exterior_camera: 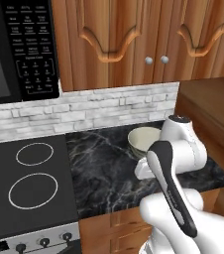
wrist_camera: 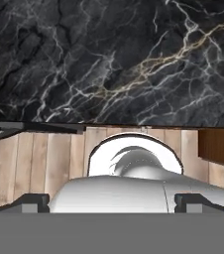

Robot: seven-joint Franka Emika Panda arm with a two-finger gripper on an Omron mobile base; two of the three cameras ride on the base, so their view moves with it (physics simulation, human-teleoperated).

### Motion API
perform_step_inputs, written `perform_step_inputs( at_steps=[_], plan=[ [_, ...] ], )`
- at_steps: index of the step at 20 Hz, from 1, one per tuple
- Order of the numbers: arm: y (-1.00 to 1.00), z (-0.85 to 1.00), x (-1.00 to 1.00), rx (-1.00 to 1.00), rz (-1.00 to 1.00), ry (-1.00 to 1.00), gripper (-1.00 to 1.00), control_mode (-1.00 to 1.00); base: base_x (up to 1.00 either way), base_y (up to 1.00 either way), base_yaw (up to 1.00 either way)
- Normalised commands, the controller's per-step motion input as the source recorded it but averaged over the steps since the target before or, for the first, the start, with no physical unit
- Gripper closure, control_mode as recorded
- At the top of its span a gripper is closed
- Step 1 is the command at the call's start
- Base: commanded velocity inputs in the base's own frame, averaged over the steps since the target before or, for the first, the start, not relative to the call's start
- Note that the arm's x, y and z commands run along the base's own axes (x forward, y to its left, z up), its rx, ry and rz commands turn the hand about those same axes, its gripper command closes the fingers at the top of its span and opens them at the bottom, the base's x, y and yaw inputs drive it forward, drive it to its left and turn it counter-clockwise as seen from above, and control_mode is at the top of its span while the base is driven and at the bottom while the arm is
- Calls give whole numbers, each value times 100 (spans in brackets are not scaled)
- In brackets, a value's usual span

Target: Pick the cup and bowl from the counter and place them on the counter next to the sink.

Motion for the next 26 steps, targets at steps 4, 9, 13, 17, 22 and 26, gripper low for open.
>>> perform_step_inputs(
  at_steps=[4, 9, 13, 17, 22, 26],
  plan=[
    [0, -43, -5, 9, 2, -7, -100, -100, 0, 0, 0],
    [0, -34, 6, -5, 0, -27, -100, -100, 0, 0, 0],
    [1, -4, 66, -12, 0, -10, -100, -100, 0, 0, 0],
    [6, 0, 88, -11, 0, -6, -100, -100, 0, 0, 0],
    [0, 2, 86, -5, 0, -3, -100, -100, 0, 0, 0],
    [0, 0, 89, -6, 0, 0, -100, -100, 0, 0, 0]
  ],
)
